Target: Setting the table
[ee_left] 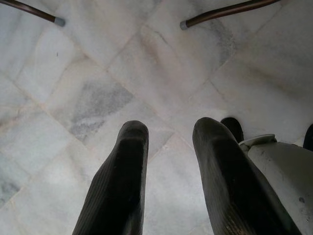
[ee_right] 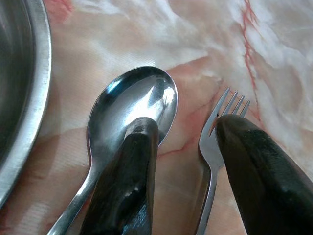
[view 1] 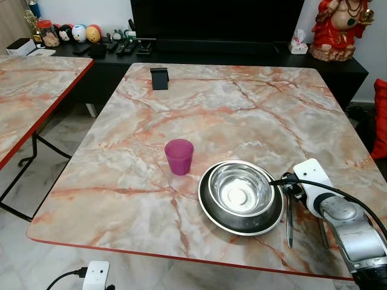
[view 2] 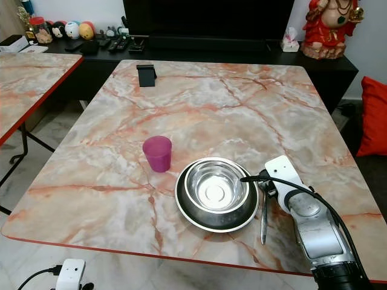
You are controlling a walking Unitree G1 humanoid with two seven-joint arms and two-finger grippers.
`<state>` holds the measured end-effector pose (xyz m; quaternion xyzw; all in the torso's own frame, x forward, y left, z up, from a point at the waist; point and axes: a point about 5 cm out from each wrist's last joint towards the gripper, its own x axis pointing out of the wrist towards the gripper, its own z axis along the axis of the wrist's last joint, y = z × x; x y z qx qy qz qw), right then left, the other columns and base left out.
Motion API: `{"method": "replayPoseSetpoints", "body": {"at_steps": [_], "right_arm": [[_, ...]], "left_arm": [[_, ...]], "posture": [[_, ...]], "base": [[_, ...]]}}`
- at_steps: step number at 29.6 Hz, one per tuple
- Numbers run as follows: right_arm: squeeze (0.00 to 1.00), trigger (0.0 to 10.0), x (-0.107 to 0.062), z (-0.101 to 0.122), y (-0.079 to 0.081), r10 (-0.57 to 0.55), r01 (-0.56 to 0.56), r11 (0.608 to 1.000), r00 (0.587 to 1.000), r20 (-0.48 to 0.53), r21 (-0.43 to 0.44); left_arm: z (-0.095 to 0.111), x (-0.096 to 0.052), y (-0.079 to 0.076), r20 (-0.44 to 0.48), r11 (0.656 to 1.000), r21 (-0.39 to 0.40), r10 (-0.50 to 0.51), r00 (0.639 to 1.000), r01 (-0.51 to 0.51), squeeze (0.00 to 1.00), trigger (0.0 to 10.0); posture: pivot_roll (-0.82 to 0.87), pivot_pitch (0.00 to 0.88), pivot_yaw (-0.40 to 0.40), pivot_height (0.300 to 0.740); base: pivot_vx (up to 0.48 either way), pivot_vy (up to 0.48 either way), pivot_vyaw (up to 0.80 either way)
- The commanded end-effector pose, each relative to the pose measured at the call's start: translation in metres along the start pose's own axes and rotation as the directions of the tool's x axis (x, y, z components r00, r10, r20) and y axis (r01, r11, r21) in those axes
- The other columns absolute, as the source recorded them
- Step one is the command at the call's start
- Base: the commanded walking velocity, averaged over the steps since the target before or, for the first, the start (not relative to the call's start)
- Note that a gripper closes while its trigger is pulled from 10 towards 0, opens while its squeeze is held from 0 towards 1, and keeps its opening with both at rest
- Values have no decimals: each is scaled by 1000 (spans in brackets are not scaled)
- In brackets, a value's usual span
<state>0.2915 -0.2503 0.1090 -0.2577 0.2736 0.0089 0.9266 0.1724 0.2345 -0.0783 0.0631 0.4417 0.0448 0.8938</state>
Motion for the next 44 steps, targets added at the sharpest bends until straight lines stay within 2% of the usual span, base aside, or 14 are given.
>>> {"method": "replayPoseSetpoints", "body": {"at_steps": [1,14,35,44], "right_arm": [[0,10000,0,2,-3,-11,11,1000,1000,8,9],[0,10000,1,4,0,4,-4,1000,1000,26,27],[0,10000,0,6,6,39,-39,999,999,33,10],[0,10000,-8,10,-8,-50,48,998,997,64,37]], "left_arm": [[-3,-1,0,-14,1000,5,4,1000,-4,0,10000],[-5,-1,0,-19,1000,6,4,1000,-4,0,10000],[-3,0,-2,-15,1000,8,0,1000,0,0,10000],[-1,0,-3,-9,1000,9,-3,1000,3,0,10000]], "posture": [[2,47,25,740],[1,46,25,740],[3,46,25,740],[1,45,25,740]], "base": [[0,0,0],[0,0,0],[0,0,0],[0,0,0]]}}
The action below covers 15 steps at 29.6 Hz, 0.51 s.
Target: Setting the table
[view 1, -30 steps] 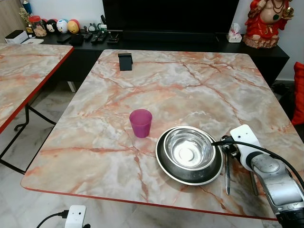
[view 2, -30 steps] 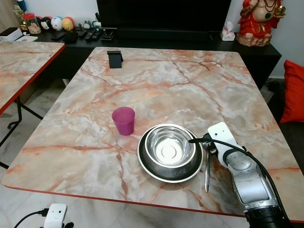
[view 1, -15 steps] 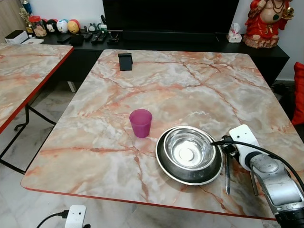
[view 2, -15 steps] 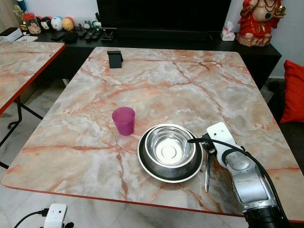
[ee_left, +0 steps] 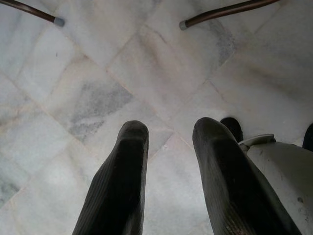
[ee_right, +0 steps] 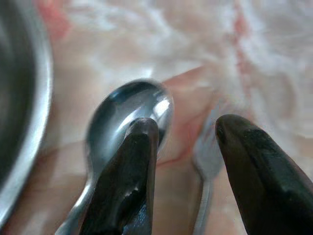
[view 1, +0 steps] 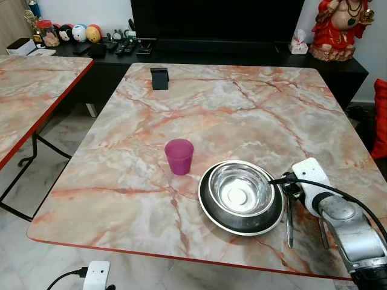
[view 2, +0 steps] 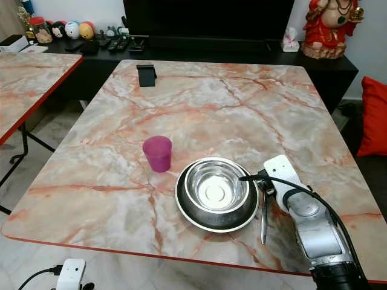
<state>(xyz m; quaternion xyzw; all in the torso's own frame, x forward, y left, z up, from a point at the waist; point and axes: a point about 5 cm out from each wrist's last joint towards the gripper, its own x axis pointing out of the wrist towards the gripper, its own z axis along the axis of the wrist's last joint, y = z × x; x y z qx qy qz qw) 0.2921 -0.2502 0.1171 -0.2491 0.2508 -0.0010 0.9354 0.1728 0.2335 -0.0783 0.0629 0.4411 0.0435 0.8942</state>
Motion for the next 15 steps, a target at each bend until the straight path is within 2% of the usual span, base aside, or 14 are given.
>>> {"method": "replayPoseSetpoints", "body": {"at_steps": [1,3,5,10,13,14,15], "right_arm": [[0,10000,-6,4,-5,-27,27,1000,999,24,10],[0,10000,-8,3,-6,-38,37,999,999,24,17],[0,10000,-19,-2,-11,-71,70,996,997,23,48],[0,10000,-33,-6,-8,-69,65,991,997,33,118],[0,10000,-46,-14,-4,-62,53,979,997,43,196],[0,10000,-46,-14,-4,-62,53,979,997,43,196],[0,10000,-54,-24,-1,-47,35,967,998,40,253]], "left_arm": [[-2,0,-2,-10,1000,8,-1,1000,1,0,10000],[-2,0,-2,-11,1000,8,-1,1000,1,0,10000],[-2,0,-2,-12,1000,11,-4,1000,4,0,10000],[-1,0,-2,-12,1000,15,-6,1000,6,0,10000],[0,0,-2,-11,1000,18,-7,1000,7,0,10000],[0,0,-2,-11,1000,18,-7,1000,7,0,10000],[-1,0,-3,-12,1000,21,-8,1000,8,0,10000]], "posture": [[1,45,25,740],[-6,44,27,740],[-13,41,30,740],[-22,39,30,740],[-30,38,32,740],[-30,38,32,740],[-38,36,33,740]], "base": [[0,0,0],[0,0,0],[0,0,0],[0,0,0],[0,0,0],[0,0,0],[0,0,0]]}}
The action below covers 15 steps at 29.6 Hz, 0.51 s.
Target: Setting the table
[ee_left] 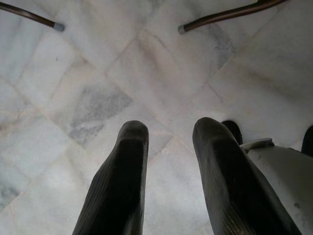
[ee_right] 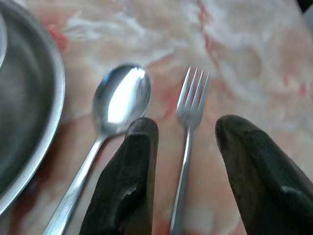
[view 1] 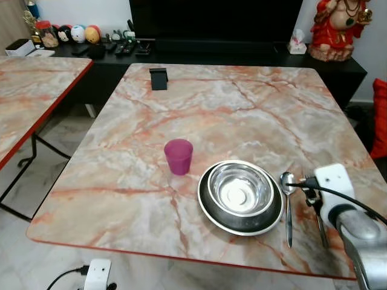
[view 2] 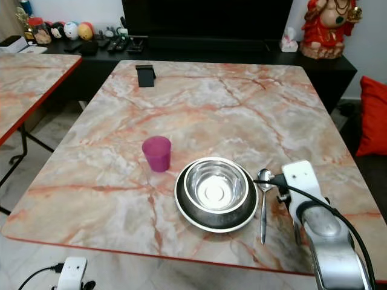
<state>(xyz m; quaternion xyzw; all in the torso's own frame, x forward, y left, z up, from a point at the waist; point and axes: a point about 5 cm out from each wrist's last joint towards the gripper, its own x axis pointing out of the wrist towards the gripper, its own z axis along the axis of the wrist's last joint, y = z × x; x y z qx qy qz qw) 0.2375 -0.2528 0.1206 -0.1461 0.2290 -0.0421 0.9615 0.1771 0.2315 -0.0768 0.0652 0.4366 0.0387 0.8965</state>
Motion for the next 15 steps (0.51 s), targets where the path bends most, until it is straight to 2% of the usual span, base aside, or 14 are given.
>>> {"method": "replayPoseSetpoints", "body": {"at_steps": [1,3,4,7,11,13,15], "right_arm": [[0,10000,-9,-3,-3,10,-11,999,1000,8,53],[0,10000,-17,-10,1,41,-40,992,999,-7,116],[0,10000,-17,-10,1,41,-40,992,999,-7,116],[0,10000,-27,-26,8,121,-105,973,990,-66,204],[0,10000,-28,-39,13,178,-147,964,975,-129,221],[0,10000,-28,-42,14,198,-160,955,971,-135,250],[0,10000,-28,-39,17,243,-205,934,965,-100,292]], "left_arm": [[-5,-1,-1,-24,1000,15,-2,1000,3,0,10000],[-5,-1,-1,-25,1000,19,-3,1000,4,0,10000],[-5,-1,-1,-25,1000,19,-3,1000,4,0,10000],[-4,0,-1,-26,1000,27,-6,1000,6,0,10000],[-4,0,-2,-25,999,32,-7,1000,8,0,10000],[-4,0,-2,-25,999,33,-7,1000,8,0,10000],[-4,0,-2,-25,999,33,-6,1000,7,0,10000]], "posture": [[-46,34,37,740],[-54,31,39,740],[-54,31,39,740],[-63,25,43,740],[-64,22,43,740],[-58,14,39,740],[-60,9,38,740]], "base": [[0,0,0],[0,0,0],[0,0,0],[0,0,0],[0,0,0],[0,0,0],[0,0,0]]}}
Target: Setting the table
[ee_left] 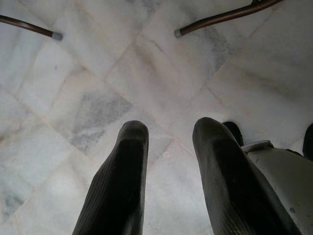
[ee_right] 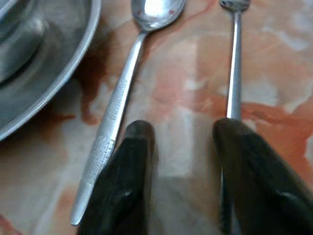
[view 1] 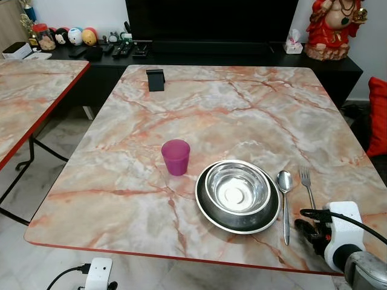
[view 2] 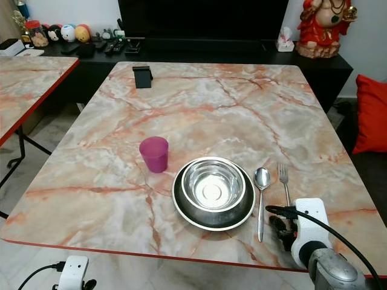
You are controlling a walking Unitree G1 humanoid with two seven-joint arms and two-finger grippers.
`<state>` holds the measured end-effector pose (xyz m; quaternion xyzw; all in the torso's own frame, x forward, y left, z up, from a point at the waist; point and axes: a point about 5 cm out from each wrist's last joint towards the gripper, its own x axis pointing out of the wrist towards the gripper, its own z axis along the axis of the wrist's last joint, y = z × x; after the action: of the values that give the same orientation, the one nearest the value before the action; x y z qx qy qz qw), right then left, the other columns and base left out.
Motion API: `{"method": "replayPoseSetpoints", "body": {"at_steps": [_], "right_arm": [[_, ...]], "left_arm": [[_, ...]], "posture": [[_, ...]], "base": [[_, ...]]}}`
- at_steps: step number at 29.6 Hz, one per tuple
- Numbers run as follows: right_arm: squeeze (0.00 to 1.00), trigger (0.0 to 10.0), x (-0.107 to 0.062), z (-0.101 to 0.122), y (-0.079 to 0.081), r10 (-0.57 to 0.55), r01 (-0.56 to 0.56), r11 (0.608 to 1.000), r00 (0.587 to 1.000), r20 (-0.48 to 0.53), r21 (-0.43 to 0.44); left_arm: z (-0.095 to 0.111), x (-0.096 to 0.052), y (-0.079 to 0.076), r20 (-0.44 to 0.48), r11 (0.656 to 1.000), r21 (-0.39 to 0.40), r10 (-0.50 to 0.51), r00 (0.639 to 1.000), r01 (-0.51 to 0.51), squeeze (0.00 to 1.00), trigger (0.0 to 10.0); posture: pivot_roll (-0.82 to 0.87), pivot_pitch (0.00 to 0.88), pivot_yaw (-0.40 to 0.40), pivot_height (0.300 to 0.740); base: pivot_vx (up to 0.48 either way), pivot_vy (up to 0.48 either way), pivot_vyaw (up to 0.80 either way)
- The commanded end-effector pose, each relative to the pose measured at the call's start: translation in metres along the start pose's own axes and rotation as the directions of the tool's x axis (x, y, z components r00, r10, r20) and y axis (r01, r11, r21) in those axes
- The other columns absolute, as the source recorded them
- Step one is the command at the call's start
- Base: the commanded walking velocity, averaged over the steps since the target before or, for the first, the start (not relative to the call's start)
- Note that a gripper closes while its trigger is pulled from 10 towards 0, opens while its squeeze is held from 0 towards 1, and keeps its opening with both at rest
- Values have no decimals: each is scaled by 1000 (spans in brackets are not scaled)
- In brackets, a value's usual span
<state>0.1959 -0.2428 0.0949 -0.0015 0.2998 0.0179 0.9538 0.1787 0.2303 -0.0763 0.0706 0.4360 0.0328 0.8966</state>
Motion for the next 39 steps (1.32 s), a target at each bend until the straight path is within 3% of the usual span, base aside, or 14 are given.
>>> {"method": "replayPoseSetpoints", "body": {"at_steps": [1,12,15,18,30,37,39], "right_arm": [[0,10000,0,0,1,48,-49,998,999,12,49],[0,10000,-7,8,1,95,-96,995,995,37,18],[0,10000,-7,8,0,92,-91,996,995,28,-12],[0,10000,-7,6,0,67,-68,991,998,-10,-119],[0,10000,-12,35,6,97,-84,986,991,89,-144],[0,10000,-14,38,8,113,-96,979,990,83,-182],[0,10000,-15,33,10,118,-105,968,992,46,-228]], "left_arm": [[-6,-1,-1,-28,1000,18,0,1000,1,0,10000],[-7,-1,-2,-32,1000,17,-1,999,1,0,10000],[-7,-1,-2,-32,1000,17,-1,999,2,0,10000],[-7,-1,-3,-30,1000,18,-2,1000,3,0,10000],[-6,-1,-4,-24,1000,10,-4,1000,5,0,10000],[-7,-1,-4,-28,1000,7,-4,1000,4,0,10000],[-7,-1,-4,-30,1000,5,-3,1000,3,0,10000]], "posture": [[-59,9,37,740],[-60,7,35,740],[-60,7,35,740],[-64,6,32,740],[-69,20,26,740],[-70,24,24,740],[-72,27,22,740]], "base": [[0,0,0],[0,0,0],[0,0,0],[0,0,0],[0,0,0],[0,0,0],[0,0,0]]}}
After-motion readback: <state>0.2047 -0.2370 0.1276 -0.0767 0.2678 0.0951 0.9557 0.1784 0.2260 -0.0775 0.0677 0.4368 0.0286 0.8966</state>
